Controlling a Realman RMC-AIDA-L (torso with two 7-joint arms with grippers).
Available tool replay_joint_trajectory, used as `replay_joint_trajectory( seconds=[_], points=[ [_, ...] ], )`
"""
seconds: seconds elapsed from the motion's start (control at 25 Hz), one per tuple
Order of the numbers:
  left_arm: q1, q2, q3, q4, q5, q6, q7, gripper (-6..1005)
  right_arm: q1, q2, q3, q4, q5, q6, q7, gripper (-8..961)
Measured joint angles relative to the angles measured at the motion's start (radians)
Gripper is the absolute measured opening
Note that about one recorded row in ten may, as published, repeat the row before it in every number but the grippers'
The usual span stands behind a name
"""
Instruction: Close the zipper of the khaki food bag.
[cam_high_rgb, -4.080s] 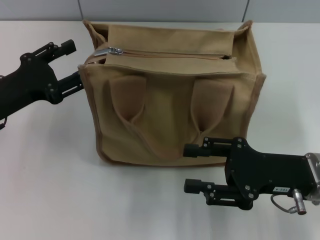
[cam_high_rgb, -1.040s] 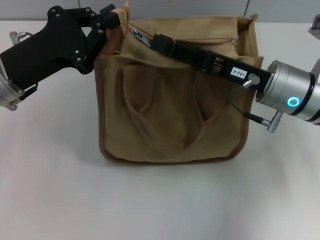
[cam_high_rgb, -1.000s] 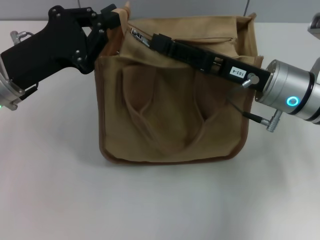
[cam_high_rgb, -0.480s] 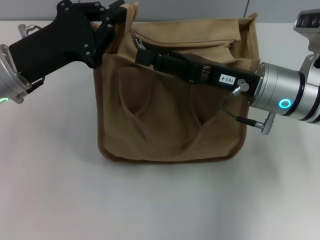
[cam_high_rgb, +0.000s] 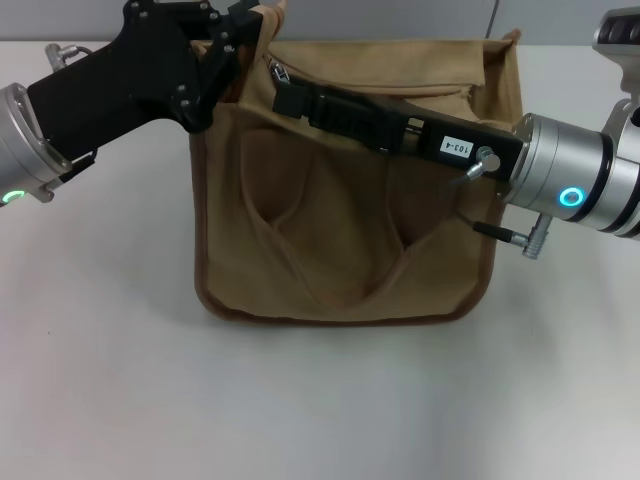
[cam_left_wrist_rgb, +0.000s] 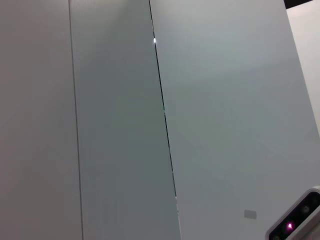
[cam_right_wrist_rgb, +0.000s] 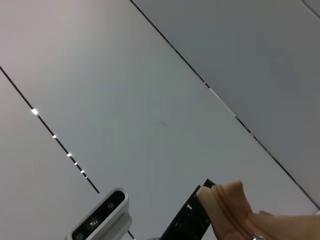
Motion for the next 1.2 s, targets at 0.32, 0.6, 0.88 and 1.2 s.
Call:
replay_joint_trajectory(
  seconds=[0.32, 0.6, 0.88, 1.2],
  points=[
    [0.000, 0.000, 0.001, -0.010, 0.000, -0.003, 0.002, 66, 0.008, 0.000, 0.002, -0.002, 0.002, 0.018, -0.030, 368],
    [0.000, 0.000, 0.001, -0.011, 0.000, -0.003, 0.003, 73, 0.019, 0.000, -0.006, -0.003, 0.003, 0.044, -0.030, 204],
    [0.002, 0.000, 0.001, -0.011, 0.000, -0.001, 0.003, 80, 0.016, 0.000, -0.008, 0.000, 0.003, 0.045, -0.030, 22],
    [0.012, 0.000, 0.000, -0.011, -0.010, 0.006, 0.003, 89, -0.015, 0.000, -0.008, -0.003, 0.003, 0.039, -0.032, 4]
  ],
)
